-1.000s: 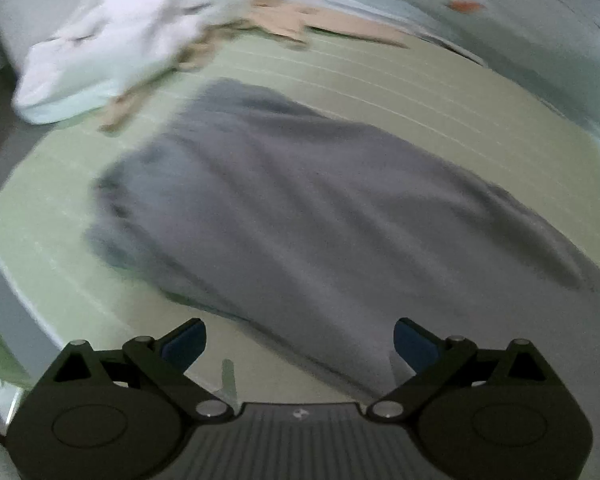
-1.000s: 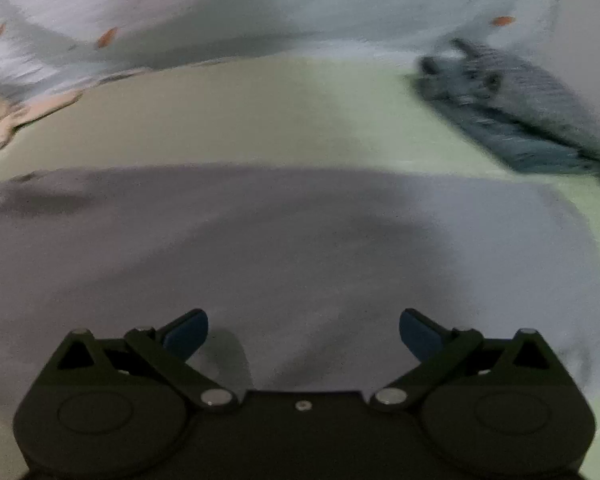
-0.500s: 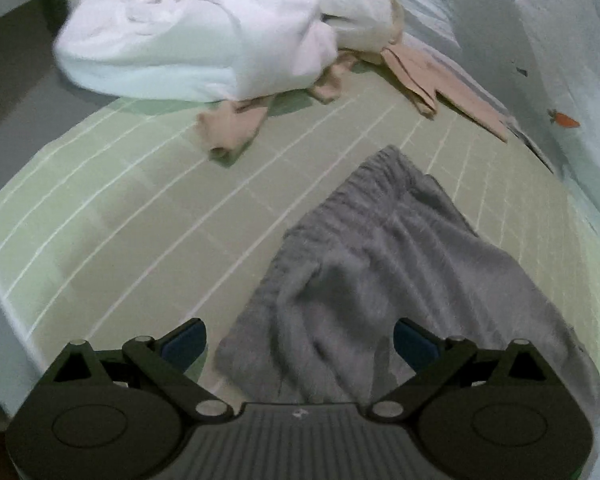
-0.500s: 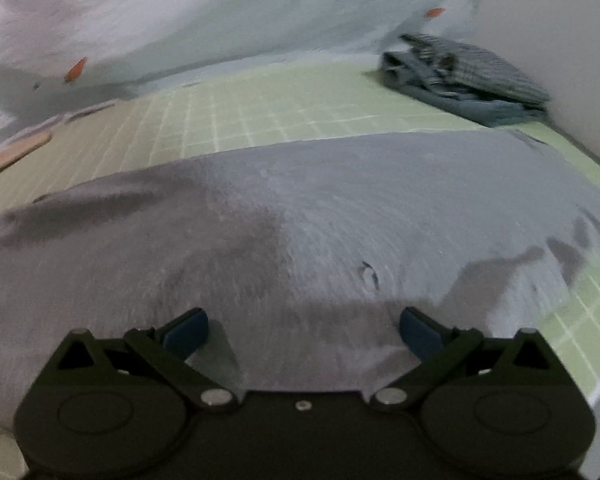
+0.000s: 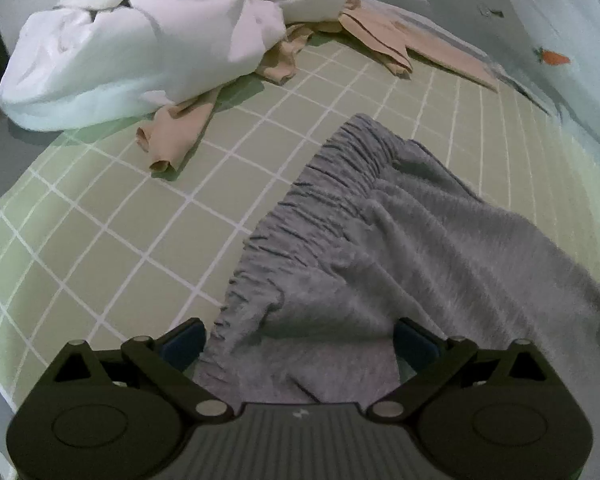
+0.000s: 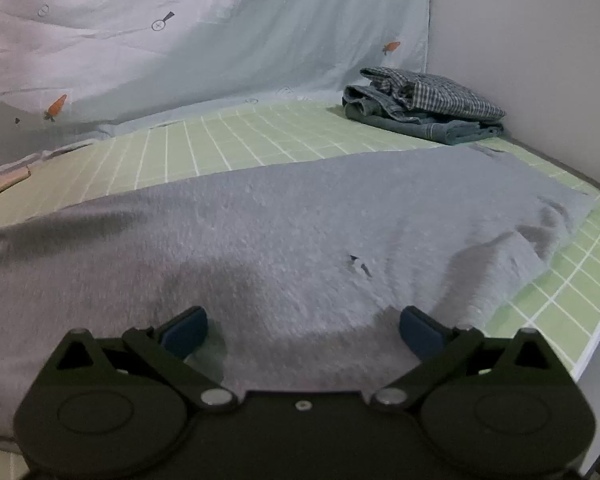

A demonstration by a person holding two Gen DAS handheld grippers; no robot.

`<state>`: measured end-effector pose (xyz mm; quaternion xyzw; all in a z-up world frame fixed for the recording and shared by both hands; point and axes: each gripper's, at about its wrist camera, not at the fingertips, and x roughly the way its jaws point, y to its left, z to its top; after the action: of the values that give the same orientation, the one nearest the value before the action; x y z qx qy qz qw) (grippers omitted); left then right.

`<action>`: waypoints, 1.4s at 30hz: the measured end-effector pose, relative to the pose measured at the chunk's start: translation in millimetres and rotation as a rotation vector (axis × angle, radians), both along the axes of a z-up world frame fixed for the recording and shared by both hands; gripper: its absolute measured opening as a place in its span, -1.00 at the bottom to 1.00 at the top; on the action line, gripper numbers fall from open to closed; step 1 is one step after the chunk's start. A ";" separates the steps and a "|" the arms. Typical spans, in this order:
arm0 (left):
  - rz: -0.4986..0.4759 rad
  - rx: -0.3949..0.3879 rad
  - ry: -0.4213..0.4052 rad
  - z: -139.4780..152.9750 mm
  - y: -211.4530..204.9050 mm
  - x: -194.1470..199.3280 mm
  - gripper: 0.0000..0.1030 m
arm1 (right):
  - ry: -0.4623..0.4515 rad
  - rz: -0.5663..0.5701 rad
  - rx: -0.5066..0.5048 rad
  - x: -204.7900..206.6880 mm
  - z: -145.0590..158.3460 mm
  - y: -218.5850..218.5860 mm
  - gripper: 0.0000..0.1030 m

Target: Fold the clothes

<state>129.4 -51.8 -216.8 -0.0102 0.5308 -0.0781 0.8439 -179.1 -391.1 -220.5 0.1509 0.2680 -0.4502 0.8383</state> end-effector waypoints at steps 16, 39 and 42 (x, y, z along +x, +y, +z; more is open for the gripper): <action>-0.072 0.025 -0.118 32.9 -38.0 -4.5 -0.53 | -0.012 0.011 -0.019 -0.8 -2.3 4.2 1.00; -0.764 -0.106 -0.144 65.5 -161.7 -109.7 0.43 | 0.061 0.154 0.058 -5.5 9.0 -4.3 1.00; -0.672 -0.135 -0.185 77.4 -132.7 -95.3 0.55 | 0.066 0.168 0.057 1.1 25.9 1.6 1.00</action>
<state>34.1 -184.5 -139.4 0.1163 0.4194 -0.3867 0.8130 -178.0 -389.5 -194.6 0.1370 0.3197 -0.3752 0.8592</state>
